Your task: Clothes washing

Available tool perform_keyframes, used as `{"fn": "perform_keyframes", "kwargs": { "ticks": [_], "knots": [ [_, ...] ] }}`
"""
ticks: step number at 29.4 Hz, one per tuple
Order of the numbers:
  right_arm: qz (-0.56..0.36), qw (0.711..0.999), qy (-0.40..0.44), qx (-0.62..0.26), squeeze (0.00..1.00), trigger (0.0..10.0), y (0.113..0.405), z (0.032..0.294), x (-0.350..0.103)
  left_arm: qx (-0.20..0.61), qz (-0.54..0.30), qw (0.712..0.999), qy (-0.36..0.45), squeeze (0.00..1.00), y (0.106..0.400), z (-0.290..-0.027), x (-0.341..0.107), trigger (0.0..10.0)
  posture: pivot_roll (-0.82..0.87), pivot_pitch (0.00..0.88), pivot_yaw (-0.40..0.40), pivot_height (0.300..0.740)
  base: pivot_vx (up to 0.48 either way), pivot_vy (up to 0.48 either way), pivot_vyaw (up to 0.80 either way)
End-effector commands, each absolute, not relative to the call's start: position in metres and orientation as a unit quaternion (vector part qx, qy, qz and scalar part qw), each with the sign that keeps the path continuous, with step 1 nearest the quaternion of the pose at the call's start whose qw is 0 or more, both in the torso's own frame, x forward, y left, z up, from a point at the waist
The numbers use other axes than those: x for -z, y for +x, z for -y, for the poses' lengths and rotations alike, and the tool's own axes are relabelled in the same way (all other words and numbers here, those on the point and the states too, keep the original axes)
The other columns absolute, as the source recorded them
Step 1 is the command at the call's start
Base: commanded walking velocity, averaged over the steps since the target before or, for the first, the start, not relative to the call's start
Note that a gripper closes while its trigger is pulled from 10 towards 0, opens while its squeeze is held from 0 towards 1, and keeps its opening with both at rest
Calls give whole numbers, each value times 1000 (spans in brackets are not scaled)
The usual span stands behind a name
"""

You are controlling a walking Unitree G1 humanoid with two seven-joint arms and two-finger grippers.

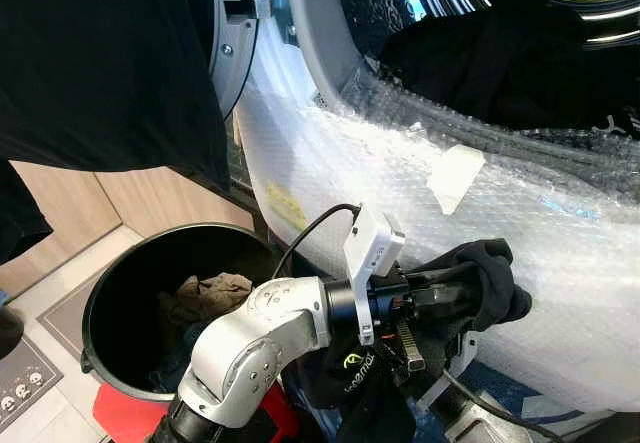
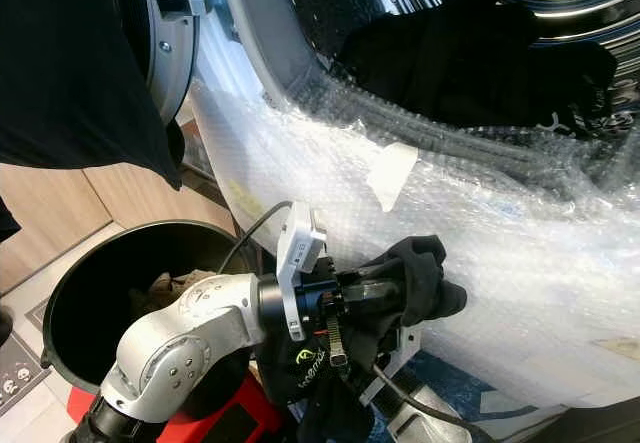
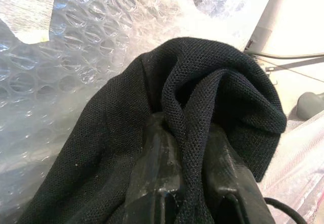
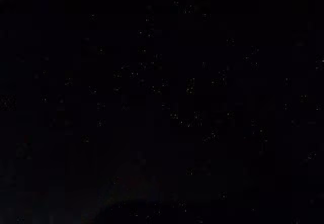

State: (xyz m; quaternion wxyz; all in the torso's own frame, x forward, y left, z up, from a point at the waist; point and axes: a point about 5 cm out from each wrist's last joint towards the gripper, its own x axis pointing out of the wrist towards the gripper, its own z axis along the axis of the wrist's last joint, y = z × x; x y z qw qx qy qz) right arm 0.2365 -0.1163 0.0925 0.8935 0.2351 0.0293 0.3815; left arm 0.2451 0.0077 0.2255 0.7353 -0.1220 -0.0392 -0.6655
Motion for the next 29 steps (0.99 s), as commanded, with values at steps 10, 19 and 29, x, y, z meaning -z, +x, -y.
{"fn": "perform_keyframes", "kwargs": {
  "ticks": [10, 19, 29],
  "knots": [
    [-7, 883, 247, -400, 0, 0, 233, 114, -102, 677, 57, 725, -116, 0, 236, -6, -232, 0, 59, 132, 16, 740, 0, 0, 0],
    [-11, 873, 254, -417, 0, 0, 227, 112, -102, 677, 58, 726, -105, 0, 236, -8, -229, 10000, 49, 101, 13, 740, 0, 0, 0],
    [-26, 865, 252, -434, 0, 0, 225, 112, -99, 671, 63, 734, -87, 0, 236, -18, -230, 10000, 73, 73, -2, 740, 0, 0, 0]
  ]
}}
